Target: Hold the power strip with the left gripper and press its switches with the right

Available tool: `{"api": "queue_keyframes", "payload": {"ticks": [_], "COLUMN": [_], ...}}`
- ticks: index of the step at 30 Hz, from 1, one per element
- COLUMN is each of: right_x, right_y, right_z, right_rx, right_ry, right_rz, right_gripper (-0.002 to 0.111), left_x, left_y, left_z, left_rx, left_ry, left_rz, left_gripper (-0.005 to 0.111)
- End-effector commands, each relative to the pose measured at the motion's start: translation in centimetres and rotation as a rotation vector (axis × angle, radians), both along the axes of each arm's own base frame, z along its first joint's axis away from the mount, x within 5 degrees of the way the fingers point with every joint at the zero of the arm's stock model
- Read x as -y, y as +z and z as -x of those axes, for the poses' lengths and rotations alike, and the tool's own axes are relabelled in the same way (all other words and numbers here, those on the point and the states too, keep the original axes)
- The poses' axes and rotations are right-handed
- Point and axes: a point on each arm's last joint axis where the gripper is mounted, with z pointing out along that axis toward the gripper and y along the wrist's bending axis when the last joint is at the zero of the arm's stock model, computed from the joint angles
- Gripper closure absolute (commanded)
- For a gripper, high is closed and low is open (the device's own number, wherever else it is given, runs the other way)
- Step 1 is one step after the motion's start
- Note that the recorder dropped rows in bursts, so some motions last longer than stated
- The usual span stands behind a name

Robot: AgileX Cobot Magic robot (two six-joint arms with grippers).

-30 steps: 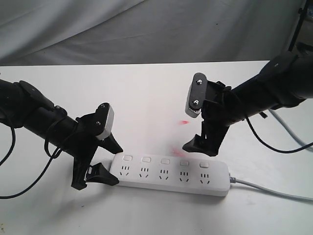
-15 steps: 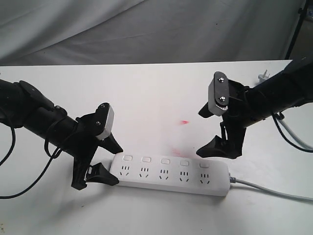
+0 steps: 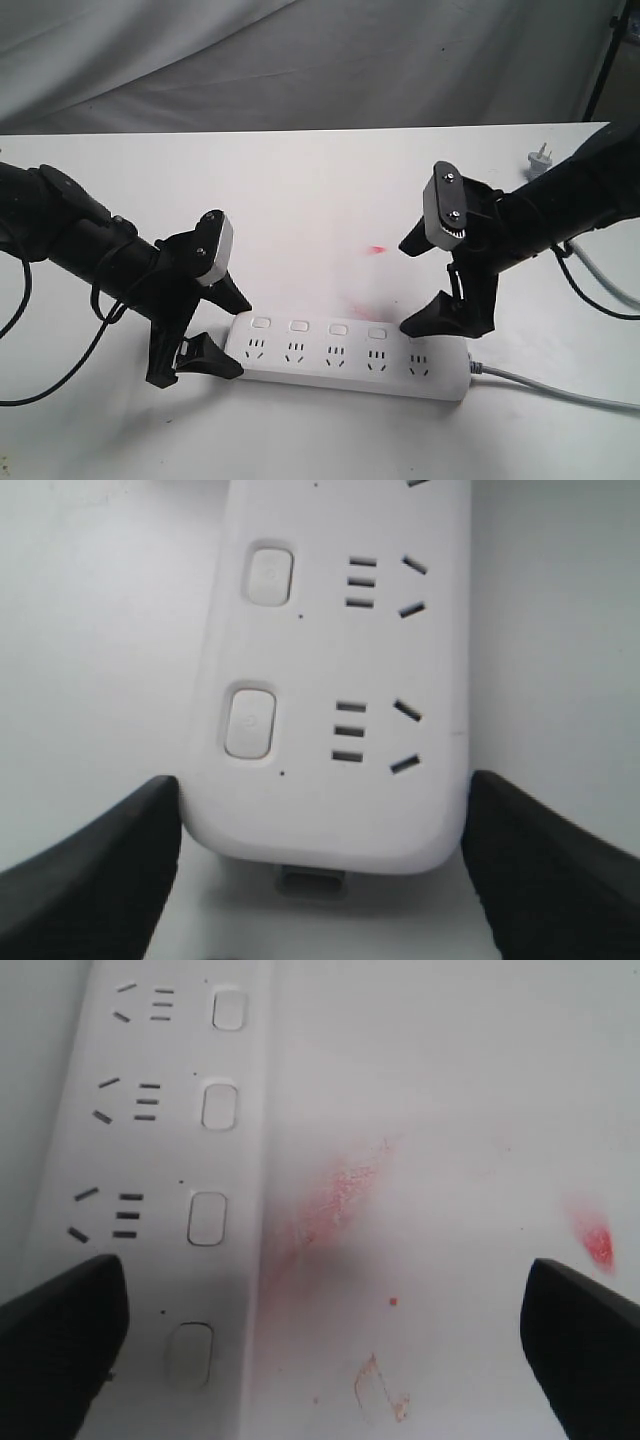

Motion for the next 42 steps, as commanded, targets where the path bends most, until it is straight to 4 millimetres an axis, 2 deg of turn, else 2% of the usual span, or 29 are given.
{"api": "queue_keyframes", "payload": {"ticks": [1, 13, 22, 42], "right_x": [0.4, 0.8, 1.1, 2.0], "right_y": [-1.0, -1.2, -2.9, -3.2], "right_z": [-0.1, -0.4, -0.4, -0.9], "right_rx": [-0.011, 0.004, -0.026, 0.018], "right_ry": [-0.022, -0.050, -0.046, -0.070], "right_rz": [0.012, 0.050, 0.088, 0.195], "right_gripper": [0.010, 0.010, 0.010, 0.010], "left_x": [0.2, 0.2, 0.2, 0.2], "left_y": [0.2, 0.2, 0.2, 0.2], "left_z": [-0.2, -0.2, -0.2, -0.2], "left_rx": [0.011, 0.011, 0.011, 0.011], "left_ry": [0.007, 0.007, 0.007, 0.007], "left_rz": [0.005, 0.005, 0.005, 0.005], "left_gripper": [0.107, 0.107, 0.107, 0.107]}}
